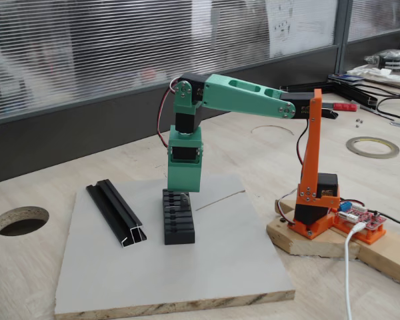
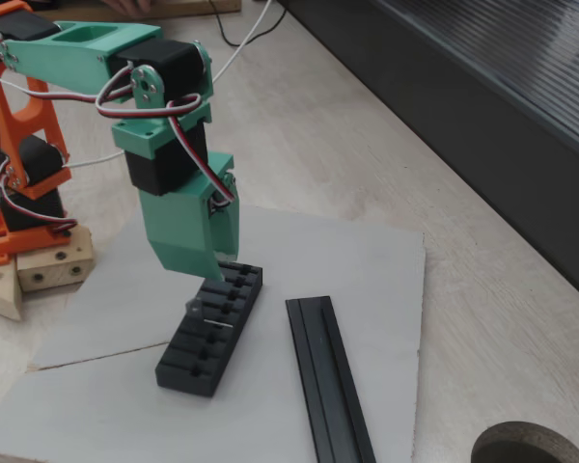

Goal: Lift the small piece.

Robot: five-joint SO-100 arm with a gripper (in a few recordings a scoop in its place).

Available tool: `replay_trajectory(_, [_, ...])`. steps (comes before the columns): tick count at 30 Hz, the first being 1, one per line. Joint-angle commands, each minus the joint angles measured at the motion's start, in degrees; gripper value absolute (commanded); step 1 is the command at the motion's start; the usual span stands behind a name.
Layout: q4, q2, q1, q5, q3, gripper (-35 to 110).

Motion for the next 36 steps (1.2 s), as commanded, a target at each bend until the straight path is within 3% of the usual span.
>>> replay_trajectory(1, [0.79,0.97,0.44,-0.79,0.18,26])
replay_trajectory(36, [-0.26,-8.09,5.19,-1.76,-0.35,26])
